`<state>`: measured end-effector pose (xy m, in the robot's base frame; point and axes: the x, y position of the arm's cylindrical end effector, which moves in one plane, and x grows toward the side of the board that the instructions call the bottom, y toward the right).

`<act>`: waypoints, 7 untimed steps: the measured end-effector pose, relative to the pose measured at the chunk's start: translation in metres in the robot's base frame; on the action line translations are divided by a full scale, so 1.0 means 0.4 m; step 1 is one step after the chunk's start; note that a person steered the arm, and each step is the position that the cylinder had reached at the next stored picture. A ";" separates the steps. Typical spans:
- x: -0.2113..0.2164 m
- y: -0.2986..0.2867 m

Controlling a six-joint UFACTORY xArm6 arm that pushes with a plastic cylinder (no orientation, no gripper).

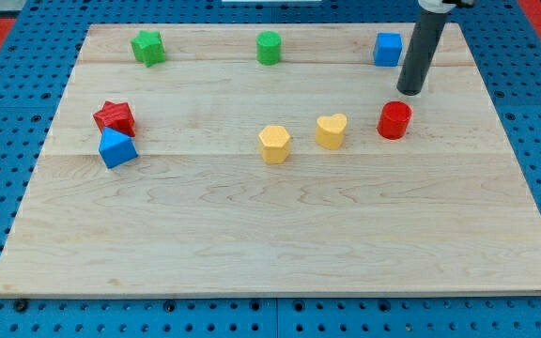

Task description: Push the yellow heart towards the bottom right

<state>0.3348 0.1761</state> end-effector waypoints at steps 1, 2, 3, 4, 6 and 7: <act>0.000 -0.027; 0.000 -0.038; 0.013 -0.047; 0.057 -0.160; 0.153 -0.189; 0.072 -0.259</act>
<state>0.3637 0.0726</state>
